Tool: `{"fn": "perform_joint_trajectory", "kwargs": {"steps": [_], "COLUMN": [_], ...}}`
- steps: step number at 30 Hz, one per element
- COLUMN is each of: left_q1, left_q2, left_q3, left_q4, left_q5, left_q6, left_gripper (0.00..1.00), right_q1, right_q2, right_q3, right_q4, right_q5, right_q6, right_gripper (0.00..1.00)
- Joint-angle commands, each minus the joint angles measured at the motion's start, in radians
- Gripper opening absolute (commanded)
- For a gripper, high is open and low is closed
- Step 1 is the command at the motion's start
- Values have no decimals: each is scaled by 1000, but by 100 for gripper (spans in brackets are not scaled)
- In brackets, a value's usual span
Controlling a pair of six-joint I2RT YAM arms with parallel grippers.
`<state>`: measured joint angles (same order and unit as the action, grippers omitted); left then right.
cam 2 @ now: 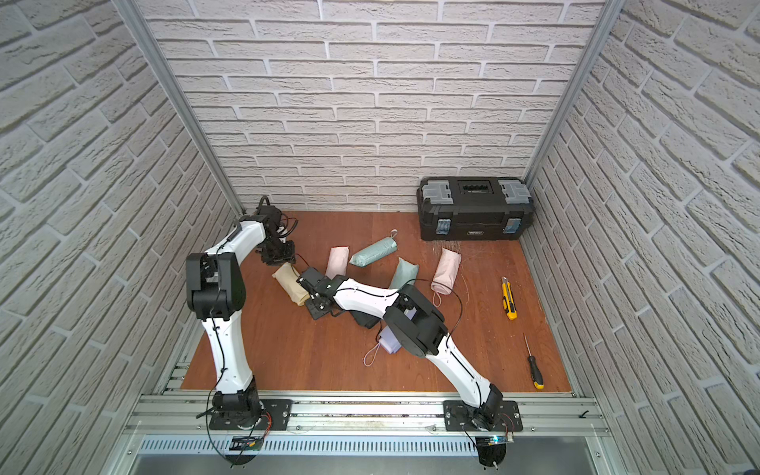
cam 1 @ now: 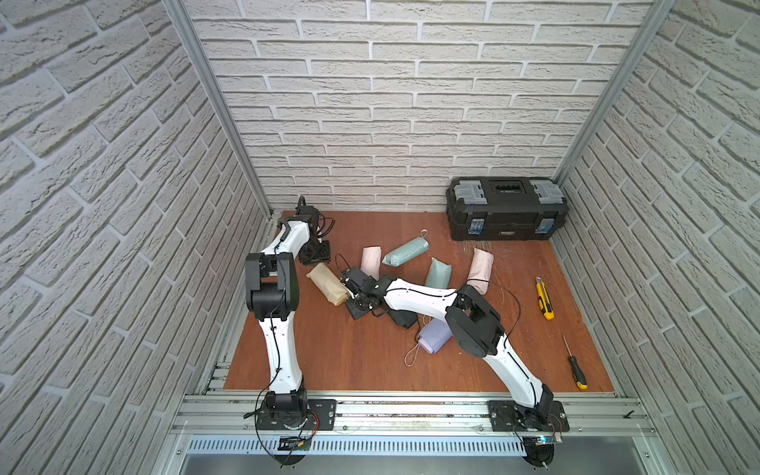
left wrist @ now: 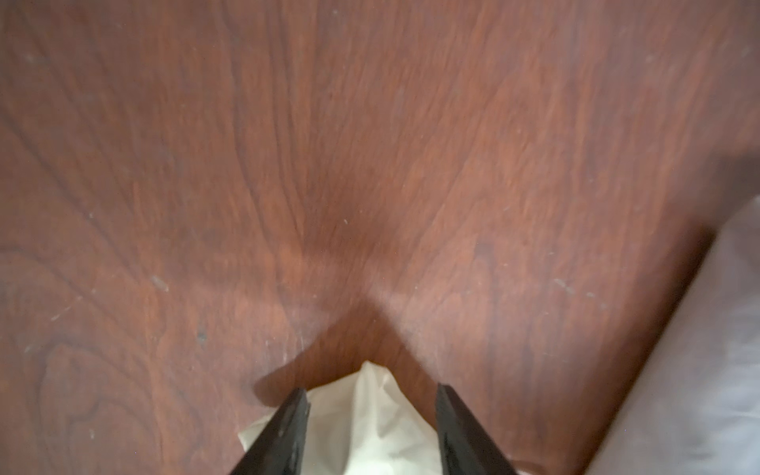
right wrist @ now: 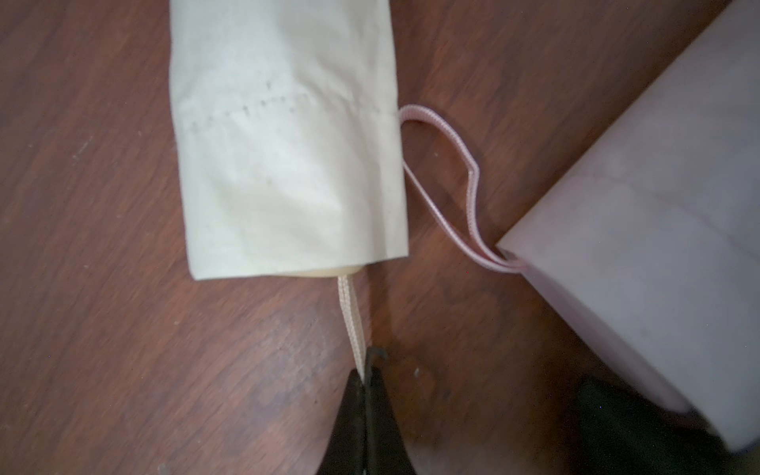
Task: Take umbrellas out of sleeves
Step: Take out the umbrella from the umbrella sleeve.
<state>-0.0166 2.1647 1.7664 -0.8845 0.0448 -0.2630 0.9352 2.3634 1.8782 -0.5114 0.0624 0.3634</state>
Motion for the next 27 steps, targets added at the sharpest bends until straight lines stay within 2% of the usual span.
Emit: {"fn": "perform_joint_trajectory", "kwargs": {"steps": [1, 7, 12, 14, 27], "left_q1": [-6, -5, -5, -5, 16], "left_q2": [23, 26, 27, 25, -8], "left_q3": [14, 18, 22, 21, 54], "left_q4": [-42, -45, -50, -50, -59], "left_q5": [-11, -6, -10, -15, -42], "left_q6": [29, 33, 34, 36, 58], "left_gripper": [42, 25, 3, 0, 0], "right_q1": [8, 8, 8, 8, 13], "right_q2": [-19, -18, -17, -18, -65], "right_q3": [-30, -30, -30, -31, -109], "right_q4": [-21, -19, -19, -19, 11], "right_q5": [-13, -15, -19, -21, -61], "right_q6": [15, 16, 18, 18, 31], "right_gripper": [3, 3, 3, 3, 3]}}
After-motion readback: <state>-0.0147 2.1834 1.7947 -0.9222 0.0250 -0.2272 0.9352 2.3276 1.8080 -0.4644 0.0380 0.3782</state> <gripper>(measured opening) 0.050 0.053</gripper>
